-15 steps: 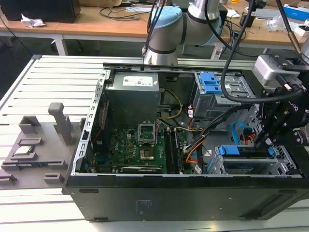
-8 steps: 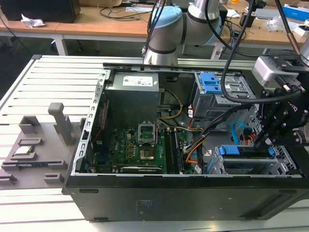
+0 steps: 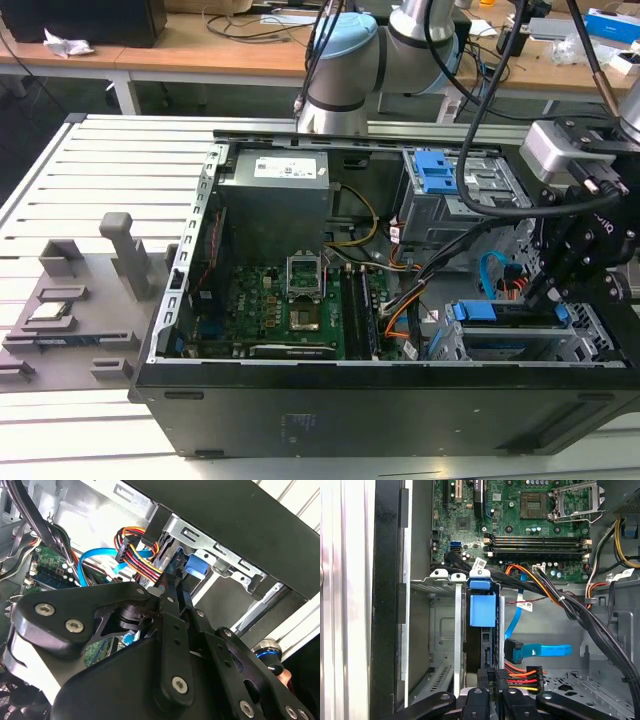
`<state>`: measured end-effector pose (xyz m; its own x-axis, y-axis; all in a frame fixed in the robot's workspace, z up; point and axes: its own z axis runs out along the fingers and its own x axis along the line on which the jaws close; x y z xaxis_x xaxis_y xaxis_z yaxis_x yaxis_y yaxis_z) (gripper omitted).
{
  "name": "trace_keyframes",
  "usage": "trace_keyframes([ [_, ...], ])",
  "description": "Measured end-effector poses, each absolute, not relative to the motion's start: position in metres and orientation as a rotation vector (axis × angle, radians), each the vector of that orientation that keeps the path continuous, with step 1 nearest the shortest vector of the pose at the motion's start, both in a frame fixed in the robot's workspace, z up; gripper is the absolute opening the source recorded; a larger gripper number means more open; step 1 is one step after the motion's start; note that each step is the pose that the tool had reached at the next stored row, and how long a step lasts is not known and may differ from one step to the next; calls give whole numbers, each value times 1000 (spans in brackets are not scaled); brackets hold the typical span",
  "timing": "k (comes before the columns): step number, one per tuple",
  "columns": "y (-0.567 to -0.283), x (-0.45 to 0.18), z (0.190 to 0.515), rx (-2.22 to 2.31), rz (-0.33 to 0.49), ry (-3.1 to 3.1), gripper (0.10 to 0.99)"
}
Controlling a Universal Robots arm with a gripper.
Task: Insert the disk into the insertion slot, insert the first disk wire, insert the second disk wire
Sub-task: 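Insert the first disk wire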
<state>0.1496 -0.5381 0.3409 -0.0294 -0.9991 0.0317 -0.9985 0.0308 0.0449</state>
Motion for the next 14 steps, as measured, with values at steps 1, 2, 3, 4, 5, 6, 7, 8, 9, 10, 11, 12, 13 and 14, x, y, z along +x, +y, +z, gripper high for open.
trace_keyframes([
  [1,-538,150,341,2150,-16,-2216,169],
  [2,-538,150,340,2150,-16,-2216,169],
  [3,-538,150,340,2150,-16,-2216,169],
  [4,-538,150,339,2150,-16,-2216,169],
  [5,-538,150,339,2150,-16,-2216,169],
  [6,-538,150,338,2150,-16,-2216,169],
  [7,-538,150,337,2150,-16,-2216,169],
  [8,-538,150,336,2150,-15,-2216,169],
  [9,-538,150,336,2150,-15,-2216,169],
  [10,-538,150,336,2150,-16,-2216,169],
  [11,-538,150,336,2150,-16,-2216,169],
  [12,-538,150,336,2150,-16,-2216,169],
  [13,-538,150,336,2150,-16,-2216,169],
  [14,-538,150,335,2150,-16,-2216,169],
])
